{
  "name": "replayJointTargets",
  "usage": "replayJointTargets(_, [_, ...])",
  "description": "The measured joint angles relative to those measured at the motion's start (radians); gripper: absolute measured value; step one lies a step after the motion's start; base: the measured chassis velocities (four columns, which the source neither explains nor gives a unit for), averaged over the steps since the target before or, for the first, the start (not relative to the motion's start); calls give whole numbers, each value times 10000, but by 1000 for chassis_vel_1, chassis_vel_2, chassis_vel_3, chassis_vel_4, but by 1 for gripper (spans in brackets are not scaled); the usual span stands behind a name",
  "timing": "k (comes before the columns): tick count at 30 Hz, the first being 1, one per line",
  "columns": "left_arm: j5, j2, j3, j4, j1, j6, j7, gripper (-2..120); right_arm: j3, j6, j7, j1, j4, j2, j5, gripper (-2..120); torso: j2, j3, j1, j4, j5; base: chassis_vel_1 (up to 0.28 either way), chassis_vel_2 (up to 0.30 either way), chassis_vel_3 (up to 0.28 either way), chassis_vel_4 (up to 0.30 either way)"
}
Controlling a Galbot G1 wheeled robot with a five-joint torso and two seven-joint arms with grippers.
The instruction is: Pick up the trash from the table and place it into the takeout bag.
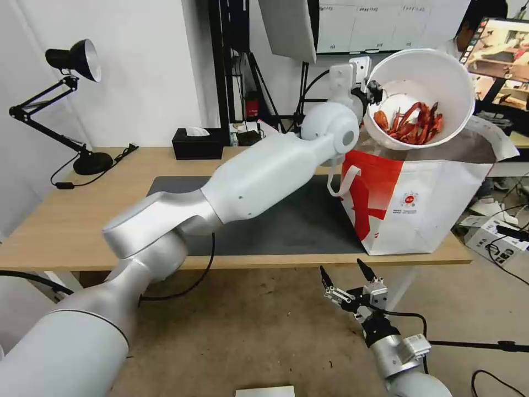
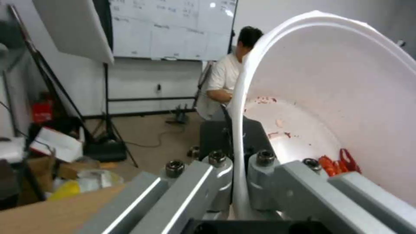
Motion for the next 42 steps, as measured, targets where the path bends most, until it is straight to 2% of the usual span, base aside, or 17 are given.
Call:
replayJointTargets(2, [678, 91, 183, 94, 93, -318, 207, 0, 0, 0, 0, 0, -1, 0, 0, 100, 0, 1, 0, 1, -2, 0, 0, 0, 0])
replayJointTargets(11, [1602, 462, 594, -289, 186, -540, 870, 0, 0, 0, 0, 0, 0, 0, 0, 100, 0, 0, 0, 1, -2, 0, 0, 0, 0])
replayJointTargets(14, [2303, 695, 906, -497, 164, -532, 1557, 0, 0, 0, 0, 0, 0, 0, 0, 100, 0, 1, 0, 0, -2, 0, 0, 0, 0])
replayJointTargets(18, [2484, 853, 1168, -705, 126, -393, 2025, 0, 0, 0, 0, 0, 0, 0, 0, 100, 1, 1, 0, 1, -3, 0, 0, 0, 0])
replayJointTargets(24, [1849, 892, 1263, -743, 110, 74, 2529, 0, 0, 0, 0, 0, 0, 0, 0, 100, 2, 1, 0, 0, -2, 0, 0, 0, 0])
replayJointTargets(27, [863, 887, 1221, -674, 110, 554, 2683, 0, 1, 0, 0, 0, 0, 0, 0, 100, 1, 0, 0, 0, -3, 0, 0, 0, 0])
replayJointTargets(31, [230, 924, 1199, -491, 137, 830, 3050, 0, 0, 0, 0, 0, 0, 0, 0, 100, 2, 0, 0, 0, -2, 0, 0, 0, 0])
replayJointTargets(42, [-302, 905, 1219, -282, 190, 1273, 3480, 0, 0, 0, 0, 0, 0, 0, 0, 100, 1, 0, 0, 0, -2, 0, 0, 0, 0])
